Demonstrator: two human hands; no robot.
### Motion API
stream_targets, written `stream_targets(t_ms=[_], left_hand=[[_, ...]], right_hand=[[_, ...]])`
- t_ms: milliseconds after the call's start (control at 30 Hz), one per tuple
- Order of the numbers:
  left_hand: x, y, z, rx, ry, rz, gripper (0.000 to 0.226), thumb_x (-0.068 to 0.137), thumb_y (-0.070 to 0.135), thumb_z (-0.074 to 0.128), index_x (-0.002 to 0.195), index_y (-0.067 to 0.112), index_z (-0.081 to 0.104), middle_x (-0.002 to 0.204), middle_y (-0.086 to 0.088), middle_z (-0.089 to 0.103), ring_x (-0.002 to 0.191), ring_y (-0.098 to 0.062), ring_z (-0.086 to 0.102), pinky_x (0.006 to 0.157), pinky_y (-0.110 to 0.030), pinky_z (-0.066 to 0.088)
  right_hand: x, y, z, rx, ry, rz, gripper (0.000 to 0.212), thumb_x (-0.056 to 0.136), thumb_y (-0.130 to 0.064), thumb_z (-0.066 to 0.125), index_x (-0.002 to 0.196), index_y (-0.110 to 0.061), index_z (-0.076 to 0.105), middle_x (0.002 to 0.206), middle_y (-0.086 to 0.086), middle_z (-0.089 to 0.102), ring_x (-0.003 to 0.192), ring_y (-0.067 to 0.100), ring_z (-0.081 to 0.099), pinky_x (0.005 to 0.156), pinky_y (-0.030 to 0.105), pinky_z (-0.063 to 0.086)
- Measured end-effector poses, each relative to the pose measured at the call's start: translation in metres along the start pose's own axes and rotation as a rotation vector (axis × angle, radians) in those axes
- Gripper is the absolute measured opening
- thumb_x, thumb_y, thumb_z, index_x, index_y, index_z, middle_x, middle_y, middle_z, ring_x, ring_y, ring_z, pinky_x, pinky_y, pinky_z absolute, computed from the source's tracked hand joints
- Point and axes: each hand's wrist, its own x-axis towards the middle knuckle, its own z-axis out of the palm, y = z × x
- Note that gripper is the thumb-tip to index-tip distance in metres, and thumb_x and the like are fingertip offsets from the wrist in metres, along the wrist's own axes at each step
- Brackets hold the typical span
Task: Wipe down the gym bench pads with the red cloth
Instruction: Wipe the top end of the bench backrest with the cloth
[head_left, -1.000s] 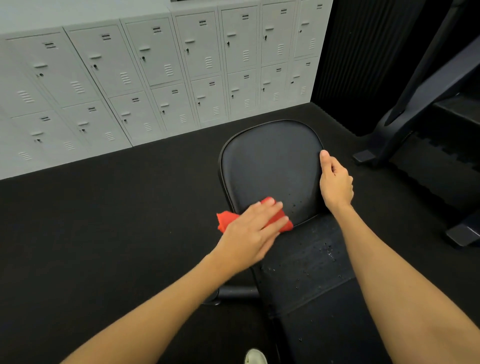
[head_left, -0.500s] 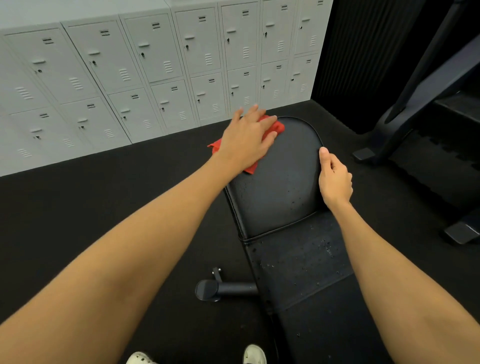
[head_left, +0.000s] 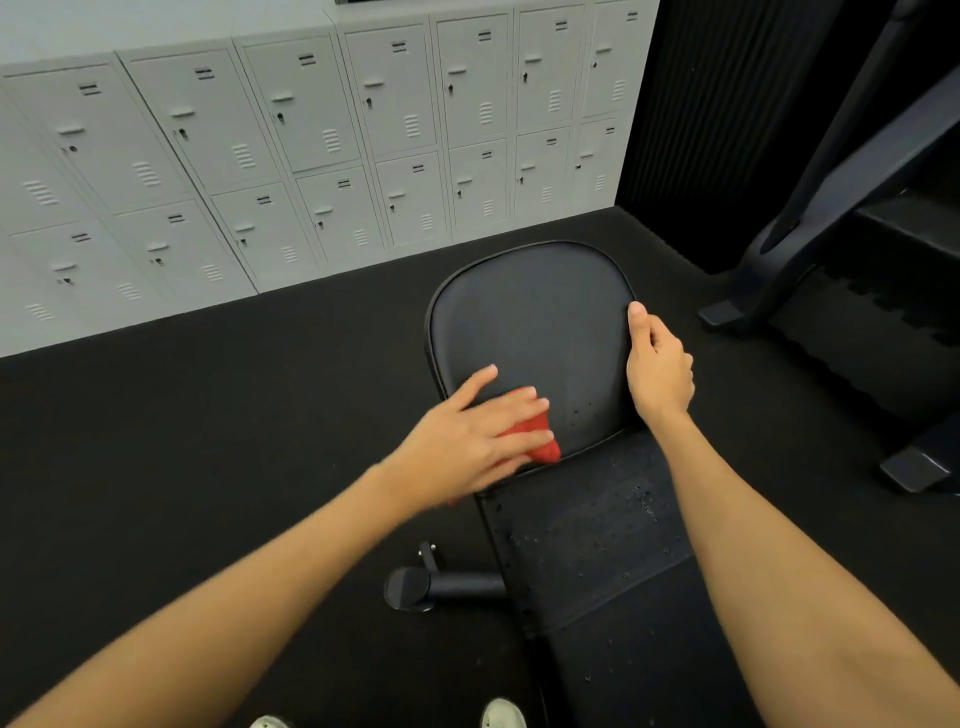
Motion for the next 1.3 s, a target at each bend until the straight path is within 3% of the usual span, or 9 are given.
stream_targets(t_ms=[100, 233, 433, 567, 667, 800, 933, 1133, 1300], left_hand=[[0.026, -0.044, -0.014, 0.128, 0.056, -0.051, 0.029, 0.093, 0.025, 0.066, 0.121, 0.020, 0.073, 0.135, -0.010, 0.064, 0.127, -0.028, 0.059, 0.109, -0.062, 0.035], [0.055, -0.083, -0.029, 0.134, 0.052, -0.249, 0.035, 0.100, 0.030, 0.057, 0.133, 0.020, 0.065, 0.143, -0.008, 0.057, 0.138, -0.028, 0.049, 0.117, -0.058, 0.021], [0.034, -0.050, -0.014, -0.079, 0.179, -0.485, 0.037, 0.097, 0.016, 0.063, 0.133, 0.009, 0.064, 0.145, -0.019, 0.052, 0.139, -0.039, 0.044, 0.115, -0.055, 0.026], [-0.006, -0.004, 0.003, -0.198, 0.248, -0.452, 0.033, 0.097, 0.016, 0.058, 0.127, 0.006, 0.068, 0.142, -0.018, 0.056, 0.138, -0.035, 0.045, 0.116, -0.047, 0.029], [-0.028, 0.031, 0.014, -0.276, 0.225, -0.414, 0.034, 0.098, 0.018, 0.055, 0.129, 0.007, 0.067, 0.143, -0.014, 0.055, 0.141, -0.030, 0.041, 0.120, -0.043, 0.026], [-0.038, 0.031, 0.010, -0.231, 0.062, -0.196, 0.035, 0.100, 0.023, 0.050, 0.128, 0.011, 0.068, 0.141, -0.014, 0.058, 0.137, -0.033, 0.048, 0.114, -0.055, 0.034], [-0.005, -0.026, -0.015, -0.080, -0.042, -0.011, 0.032, 0.095, 0.022, 0.059, 0.123, 0.014, 0.072, 0.135, -0.014, 0.063, 0.129, -0.034, 0.057, 0.108, -0.067, 0.027], [0.077, -0.094, -0.031, -0.052, -0.004, -0.387, 0.040, 0.103, 0.029, 0.053, 0.142, 0.019, 0.056, 0.153, -0.010, 0.045, 0.147, -0.029, 0.034, 0.120, -0.053, 0.007], [0.085, -0.033, -0.012, -0.066, 0.107, -0.529, 0.040, 0.097, 0.020, 0.062, 0.131, 0.000, 0.064, 0.141, -0.028, 0.052, 0.137, -0.045, 0.045, 0.116, -0.054, 0.029]], right_hand=[[0.001, 0.000, 0.000, -0.005, -0.009, 0.001, 0.054, 0.091, -0.072, 0.023, 0.081, -0.031, 0.056, 0.063, -0.007, 0.057, 0.064, 0.007, 0.053, 0.058, 0.024, 0.029], [0.001, 0.000, -0.001, -0.009, -0.010, 0.001, 0.052, 0.092, -0.072, 0.024, 0.075, -0.032, 0.053, 0.061, -0.008, 0.053, 0.062, 0.007, 0.051, 0.056, 0.021, 0.028], [0.002, 0.002, -0.001, -0.012, -0.013, -0.005, 0.051, 0.093, -0.070, 0.024, 0.075, -0.031, 0.050, 0.059, -0.009, 0.050, 0.060, 0.007, 0.049, 0.064, 0.031, 0.033], [0.001, 0.002, -0.001, -0.014, -0.002, -0.004, 0.052, 0.092, -0.071, 0.024, 0.067, -0.032, 0.047, 0.058, -0.008, 0.049, 0.059, 0.008, 0.049, 0.058, 0.025, 0.031], [0.001, 0.001, 0.000, -0.012, 0.003, 0.005, 0.053, 0.091, -0.072, 0.022, 0.073, -0.031, 0.051, 0.060, -0.008, 0.051, 0.062, 0.008, 0.050, 0.062, 0.030, 0.033], [0.001, 0.002, 0.002, -0.015, 0.002, 0.014, 0.053, 0.091, -0.072, 0.021, 0.080, -0.032, 0.054, 0.064, -0.009, 0.053, 0.067, 0.008, 0.051, 0.074, 0.035, 0.036], [0.001, 0.002, 0.002, -0.013, 0.008, 0.007, 0.054, 0.092, -0.071, 0.021, 0.084, -0.031, 0.055, 0.065, -0.010, 0.055, 0.067, 0.006, 0.052, 0.074, 0.035, 0.036], [0.000, 0.002, 0.002, -0.015, 0.029, -0.019, 0.052, 0.092, -0.070, 0.022, 0.081, -0.032, 0.054, 0.062, -0.010, 0.054, 0.063, 0.007, 0.052, 0.064, 0.029, 0.032], [0.000, 0.003, 0.003, -0.017, 0.033, -0.012, 0.053, 0.091, -0.072, 0.020, 0.080, -0.031, 0.053, 0.063, -0.009, 0.054, 0.065, 0.007, 0.052, 0.065, 0.031, 0.033]])
